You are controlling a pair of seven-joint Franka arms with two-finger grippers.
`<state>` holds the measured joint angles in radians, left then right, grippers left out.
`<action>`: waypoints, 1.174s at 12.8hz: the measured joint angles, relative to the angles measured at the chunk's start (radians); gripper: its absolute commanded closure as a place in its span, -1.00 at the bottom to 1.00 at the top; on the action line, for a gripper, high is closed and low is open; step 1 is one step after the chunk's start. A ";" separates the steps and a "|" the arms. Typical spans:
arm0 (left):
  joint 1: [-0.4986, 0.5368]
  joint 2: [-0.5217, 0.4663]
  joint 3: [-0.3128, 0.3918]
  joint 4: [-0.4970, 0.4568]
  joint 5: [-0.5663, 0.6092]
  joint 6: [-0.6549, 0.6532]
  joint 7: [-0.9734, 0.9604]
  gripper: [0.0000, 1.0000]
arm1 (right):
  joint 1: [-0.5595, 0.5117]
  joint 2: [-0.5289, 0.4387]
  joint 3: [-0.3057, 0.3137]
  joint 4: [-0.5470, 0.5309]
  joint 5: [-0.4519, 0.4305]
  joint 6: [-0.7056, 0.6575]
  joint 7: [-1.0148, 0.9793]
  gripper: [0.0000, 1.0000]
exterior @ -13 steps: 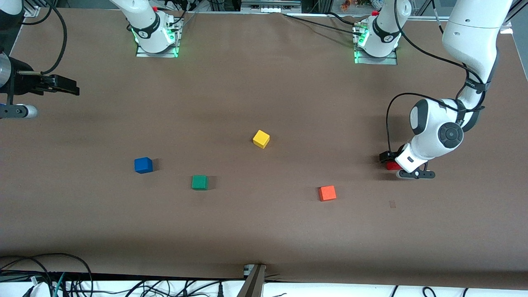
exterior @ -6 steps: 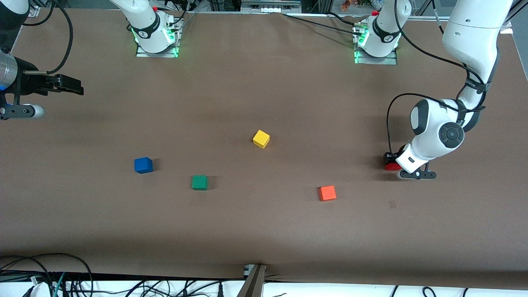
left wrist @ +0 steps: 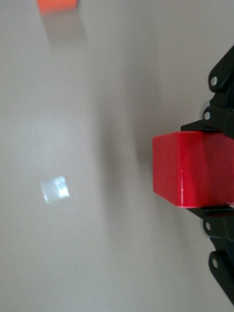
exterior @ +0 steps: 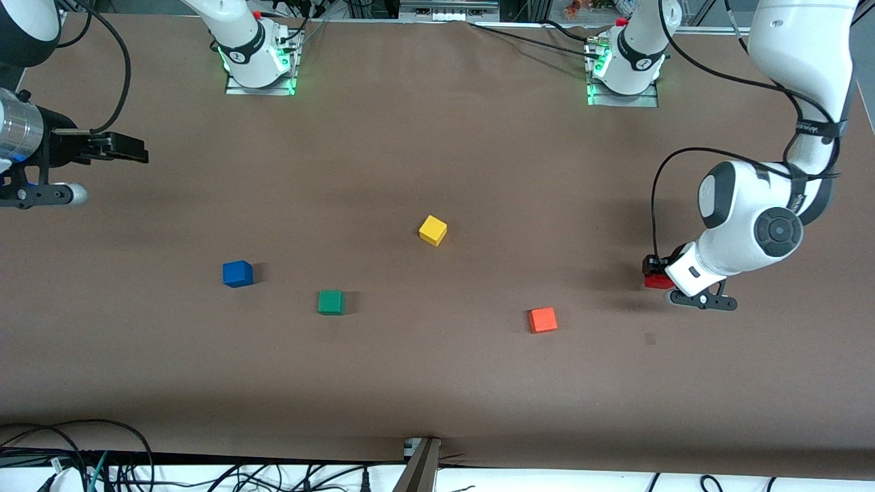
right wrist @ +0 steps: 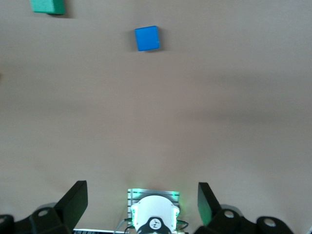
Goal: Pass red block to right arm, stack on blue
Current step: 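Lift the red cube with the left gripper while the right gripper approaches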
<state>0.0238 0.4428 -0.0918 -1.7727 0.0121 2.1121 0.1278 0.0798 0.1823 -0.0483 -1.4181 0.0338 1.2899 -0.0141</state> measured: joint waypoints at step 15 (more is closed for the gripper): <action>-0.007 0.116 -0.179 0.057 -1.023 -0.072 1.493 0.84 | 0.003 0.260 0.000 -0.004 0.676 0.065 -0.037 -1.00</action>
<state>0.0163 0.5591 -0.2703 -1.7153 -1.0105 2.0397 1.6206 0.0831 0.4424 -0.0488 -1.4225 0.7102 1.3544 -0.0511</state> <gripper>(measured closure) 0.441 0.000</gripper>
